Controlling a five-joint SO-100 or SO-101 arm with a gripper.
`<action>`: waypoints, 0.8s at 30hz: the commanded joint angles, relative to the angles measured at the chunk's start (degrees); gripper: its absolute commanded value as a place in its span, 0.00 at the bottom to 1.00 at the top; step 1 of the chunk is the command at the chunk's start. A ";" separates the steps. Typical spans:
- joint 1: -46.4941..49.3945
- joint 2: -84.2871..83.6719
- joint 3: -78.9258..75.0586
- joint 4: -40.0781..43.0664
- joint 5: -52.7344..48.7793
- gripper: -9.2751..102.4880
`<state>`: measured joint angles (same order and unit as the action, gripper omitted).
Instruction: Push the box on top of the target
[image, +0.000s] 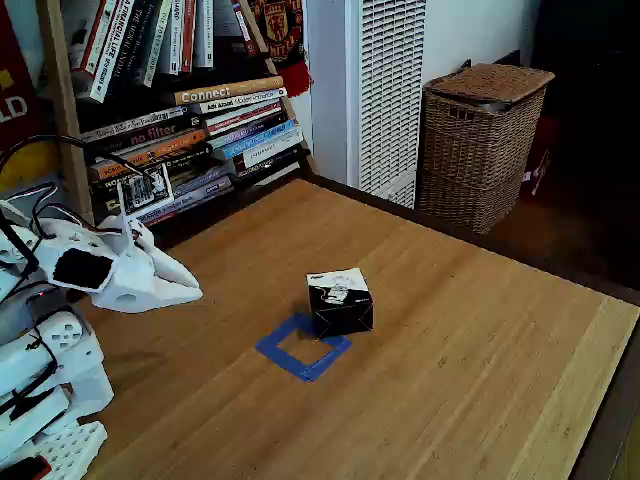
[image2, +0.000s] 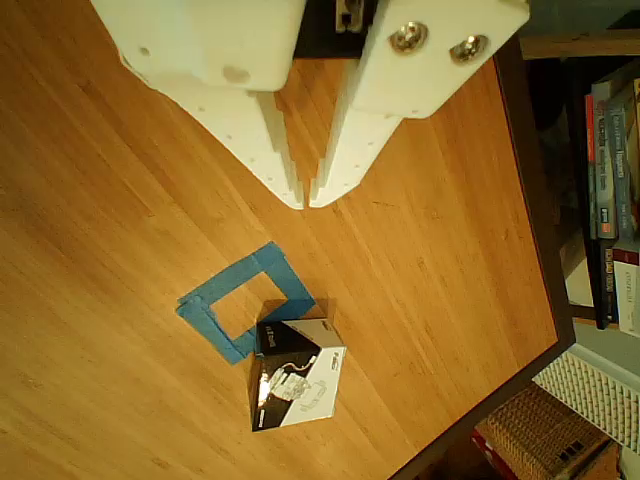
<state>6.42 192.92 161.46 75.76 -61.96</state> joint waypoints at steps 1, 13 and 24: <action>0.09 0.62 -0.18 0.26 -0.09 0.13; 0.09 0.62 -0.18 0.26 -0.09 0.13; 0.09 0.62 -0.18 0.26 -0.26 0.08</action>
<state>6.42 192.92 161.46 75.76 -61.96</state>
